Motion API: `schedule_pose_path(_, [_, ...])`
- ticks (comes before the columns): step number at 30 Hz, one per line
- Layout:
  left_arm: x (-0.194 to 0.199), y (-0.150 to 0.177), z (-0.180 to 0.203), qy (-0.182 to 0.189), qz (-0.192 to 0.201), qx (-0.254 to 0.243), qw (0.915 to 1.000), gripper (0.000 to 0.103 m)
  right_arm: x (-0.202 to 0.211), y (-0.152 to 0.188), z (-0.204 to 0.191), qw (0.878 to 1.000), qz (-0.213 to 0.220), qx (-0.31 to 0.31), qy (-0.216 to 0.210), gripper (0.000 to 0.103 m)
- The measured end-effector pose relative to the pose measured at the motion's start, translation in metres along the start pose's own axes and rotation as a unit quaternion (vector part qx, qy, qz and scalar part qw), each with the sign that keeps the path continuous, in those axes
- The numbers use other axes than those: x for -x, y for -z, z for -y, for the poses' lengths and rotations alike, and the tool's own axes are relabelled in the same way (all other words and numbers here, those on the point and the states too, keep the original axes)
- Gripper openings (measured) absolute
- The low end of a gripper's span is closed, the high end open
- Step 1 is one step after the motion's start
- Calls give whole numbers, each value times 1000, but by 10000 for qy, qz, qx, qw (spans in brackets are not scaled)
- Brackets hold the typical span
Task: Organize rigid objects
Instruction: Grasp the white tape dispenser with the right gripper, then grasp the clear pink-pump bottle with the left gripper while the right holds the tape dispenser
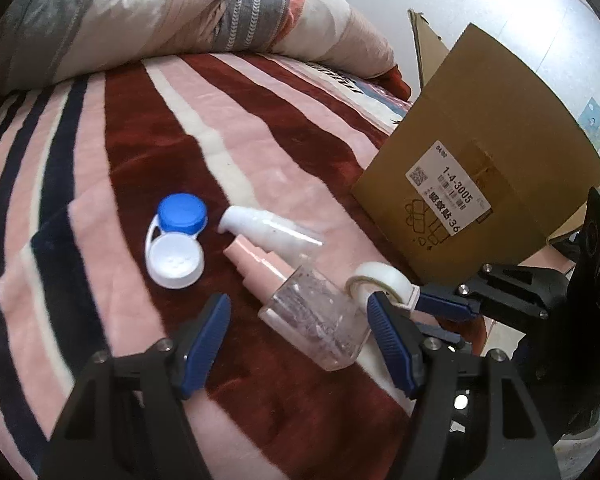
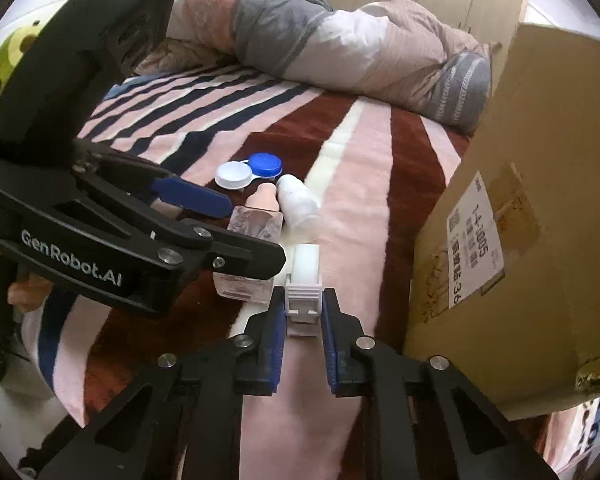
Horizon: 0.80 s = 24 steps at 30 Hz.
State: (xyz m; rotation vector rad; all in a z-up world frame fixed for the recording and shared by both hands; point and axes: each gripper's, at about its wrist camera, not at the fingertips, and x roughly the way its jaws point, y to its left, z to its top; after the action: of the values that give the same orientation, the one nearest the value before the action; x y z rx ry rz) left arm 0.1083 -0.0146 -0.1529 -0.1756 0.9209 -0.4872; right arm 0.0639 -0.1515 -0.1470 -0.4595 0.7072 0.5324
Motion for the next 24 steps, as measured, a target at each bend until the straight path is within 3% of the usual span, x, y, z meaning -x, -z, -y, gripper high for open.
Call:
schedule_pose_path(1, [-1, 0, 1, 7, -9, 13, 10000, 66, 2, 1, 0, 10000, -8, -9, -8, 12])
schedule_pose_path(3, [0, -1, 0, 157, -29, 81, 9998, 50, 5, 2, -2, 10000, 4, 58, 68, 12])
schedule_pose_path(11, [10, -3, -8, 204, 2, 250, 9995, 31, 11, 6, -1, 10000, -62, -54, 6, 12])
schedule_pose_path(13, [10, -2, -7, 222, -40, 275, 9994, 32, 12, 6, -1, 10000, -55, -71, 0, 12])
schedule_pose_path(18, [1, 2, 9, 89, -132, -6, 9999, 63, 12, 8, -2, 9999, -73, -129, 81, 12])
schedule_pose_path(20, [-1, 4, 15, -4, -119, -92, 9999, 68, 12, 10, -1, 9998, -100, -149, 82, 12])
schedule_pose_path(23, [-5, 5, 20, -183, -88, -91, 9998, 69, 10, 12, 0, 9997, -135, -188, 52, 12])
schedule_pose_path(24, [-6, 5, 20, -265, -85, -92, 9996, 61, 10, 13, 0, 9997, -135, -194, 50, 12])
